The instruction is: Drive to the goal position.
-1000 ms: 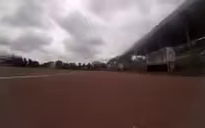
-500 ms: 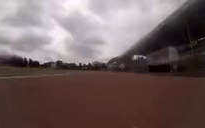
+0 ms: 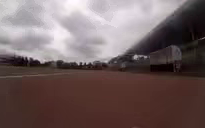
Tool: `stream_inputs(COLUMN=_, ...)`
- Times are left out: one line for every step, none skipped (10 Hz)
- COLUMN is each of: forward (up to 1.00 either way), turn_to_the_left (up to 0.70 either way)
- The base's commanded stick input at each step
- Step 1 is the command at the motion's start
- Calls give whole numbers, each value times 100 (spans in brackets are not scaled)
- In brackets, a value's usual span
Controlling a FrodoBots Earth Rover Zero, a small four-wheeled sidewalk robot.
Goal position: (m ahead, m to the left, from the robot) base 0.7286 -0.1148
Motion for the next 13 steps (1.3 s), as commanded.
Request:
stream_inputs(forward=70, turn_to_the_left=0)
stream_inputs(forward=70, turn_to_the_left=0)
stream_inputs(forward=70, turn_to_the_left=0)
stream_inputs(forward=70, turn_to_the_left=0)
stream_inputs(forward=70, turn_to_the_left=0)
stream_inputs(forward=70, turn_to_the_left=0)
stream_inputs(forward=70, turn_to_the_left=0)
stream_inputs(forward=70, turn_to_the_left=0)
stream_inputs(forward=70, turn_to_the_left=0)
stream_inputs(forward=70, turn_to_the_left=0)
stream_inputs(forward=70, turn_to_the_left=0)
stream_inputs(forward=70, turn_to_the_left=0)
stream_inputs(forward=70, turn_to_the_left=0)
